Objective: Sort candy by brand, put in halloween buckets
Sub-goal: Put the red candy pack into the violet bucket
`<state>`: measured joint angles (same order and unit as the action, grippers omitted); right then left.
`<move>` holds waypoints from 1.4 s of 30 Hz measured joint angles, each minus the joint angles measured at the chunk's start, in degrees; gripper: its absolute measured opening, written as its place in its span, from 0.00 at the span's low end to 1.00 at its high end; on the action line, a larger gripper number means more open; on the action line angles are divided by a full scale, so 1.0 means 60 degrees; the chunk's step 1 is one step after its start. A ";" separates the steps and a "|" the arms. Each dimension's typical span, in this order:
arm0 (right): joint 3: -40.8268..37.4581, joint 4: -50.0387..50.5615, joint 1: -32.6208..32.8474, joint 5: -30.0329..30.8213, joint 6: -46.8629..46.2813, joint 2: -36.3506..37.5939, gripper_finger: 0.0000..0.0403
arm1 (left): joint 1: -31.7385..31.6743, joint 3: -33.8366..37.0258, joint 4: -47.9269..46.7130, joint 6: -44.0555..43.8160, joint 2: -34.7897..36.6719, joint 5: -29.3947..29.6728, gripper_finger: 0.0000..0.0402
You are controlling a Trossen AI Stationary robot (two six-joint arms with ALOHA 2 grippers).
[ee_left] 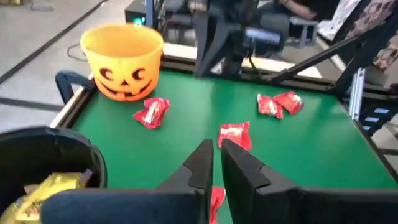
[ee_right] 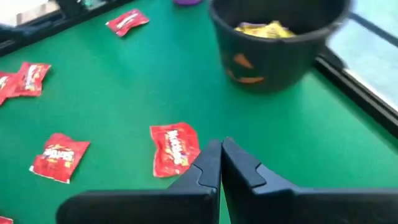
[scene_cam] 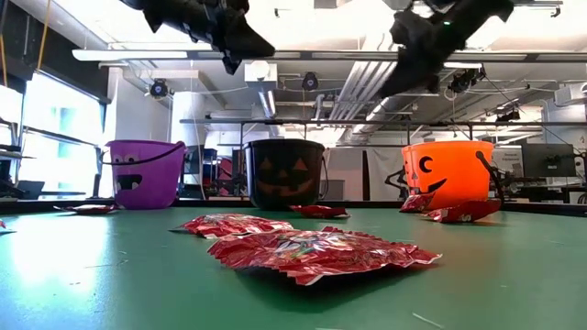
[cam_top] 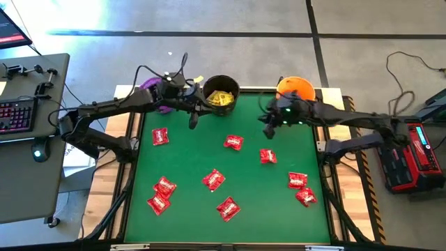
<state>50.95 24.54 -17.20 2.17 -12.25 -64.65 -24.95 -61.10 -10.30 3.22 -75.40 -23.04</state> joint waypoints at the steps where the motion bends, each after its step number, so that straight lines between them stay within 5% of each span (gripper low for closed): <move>1: -0.0195 0.0037 -0.0030 0.0133 -0.0076 0.0278 0.00 | 0.0086 0.0000 -0.0054 0.0005 -0.0072 0.0147 0.04; 17: -0.0990 0.0260 -0.1158 0.0215 0.1885 0.1203 0.00 | 0.2133 -0.0863 -0.0861 -0.0625 -0.1996 0.2496 0.02; 25: -0.0990 0.0315 -0.1546 0.0073 0.2866 0.1203 0.00 | 0.2882 -0.1527 -0.1209 -0.1644 -0.3116 0.3428 0.15; 42: -0.0986 0.0694 -0.1762 0.0288 0.2533 0.1200 0.00 | 0.3421 -0.1716 -0.1546 -0.3253 -0.4570 0.3472 0.38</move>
<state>45.04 28.71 -27.77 3.90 2.95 -57.45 -4.43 -71.40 -19.57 -16.29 -102.82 -2.21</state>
